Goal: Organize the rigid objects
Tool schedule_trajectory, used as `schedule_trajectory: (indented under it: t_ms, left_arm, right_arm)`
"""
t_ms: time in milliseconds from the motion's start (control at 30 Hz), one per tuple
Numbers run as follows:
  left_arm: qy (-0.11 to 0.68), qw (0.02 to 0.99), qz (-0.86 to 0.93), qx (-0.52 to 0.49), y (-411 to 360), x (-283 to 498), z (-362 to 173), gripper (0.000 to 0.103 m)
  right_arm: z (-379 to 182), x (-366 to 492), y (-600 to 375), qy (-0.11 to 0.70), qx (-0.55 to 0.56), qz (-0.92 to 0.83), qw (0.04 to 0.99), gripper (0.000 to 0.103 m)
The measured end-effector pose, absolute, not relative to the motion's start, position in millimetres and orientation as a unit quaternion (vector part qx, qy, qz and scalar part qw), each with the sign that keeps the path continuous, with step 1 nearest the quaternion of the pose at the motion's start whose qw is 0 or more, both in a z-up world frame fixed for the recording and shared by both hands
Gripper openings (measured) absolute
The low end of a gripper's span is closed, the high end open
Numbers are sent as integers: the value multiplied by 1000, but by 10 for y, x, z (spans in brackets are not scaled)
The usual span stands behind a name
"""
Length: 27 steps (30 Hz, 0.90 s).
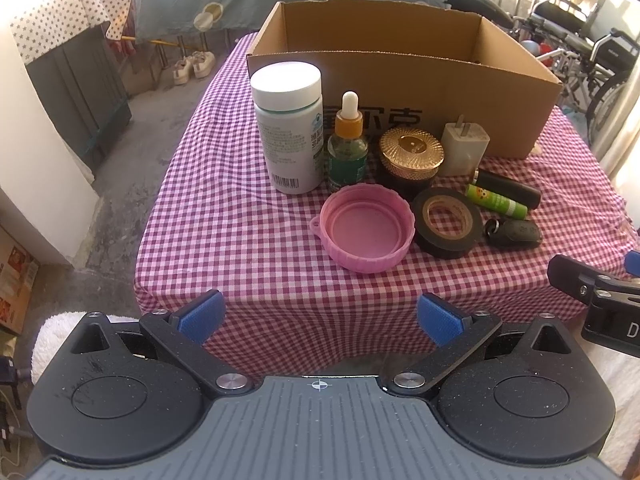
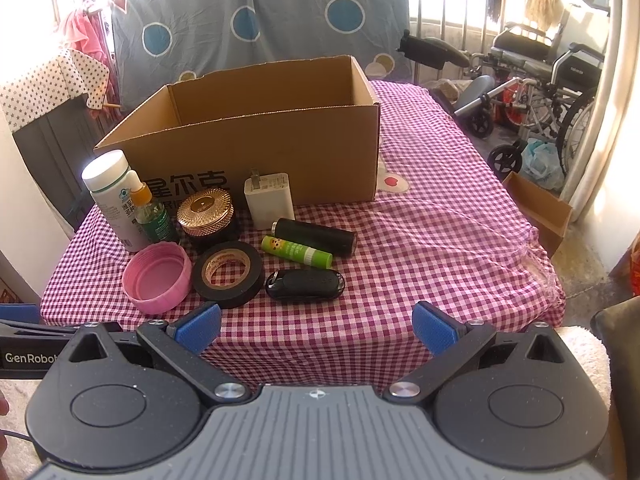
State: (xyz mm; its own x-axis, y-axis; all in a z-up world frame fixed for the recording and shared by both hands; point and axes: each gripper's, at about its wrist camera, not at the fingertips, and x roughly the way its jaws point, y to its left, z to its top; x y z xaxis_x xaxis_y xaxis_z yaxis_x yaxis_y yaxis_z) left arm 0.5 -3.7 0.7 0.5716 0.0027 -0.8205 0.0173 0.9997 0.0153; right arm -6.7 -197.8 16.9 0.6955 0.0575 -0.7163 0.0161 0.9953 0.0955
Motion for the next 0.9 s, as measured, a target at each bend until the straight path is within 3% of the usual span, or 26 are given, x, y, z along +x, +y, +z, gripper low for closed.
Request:
schedule_trajectory:
  t_ms: [900]
  left_arm:
    - [463, 886, -5, 11, -31, -1, 7, 103]
  right_arm:
    - [191, -80, -1963, 389, 44, 10, 920, 103]
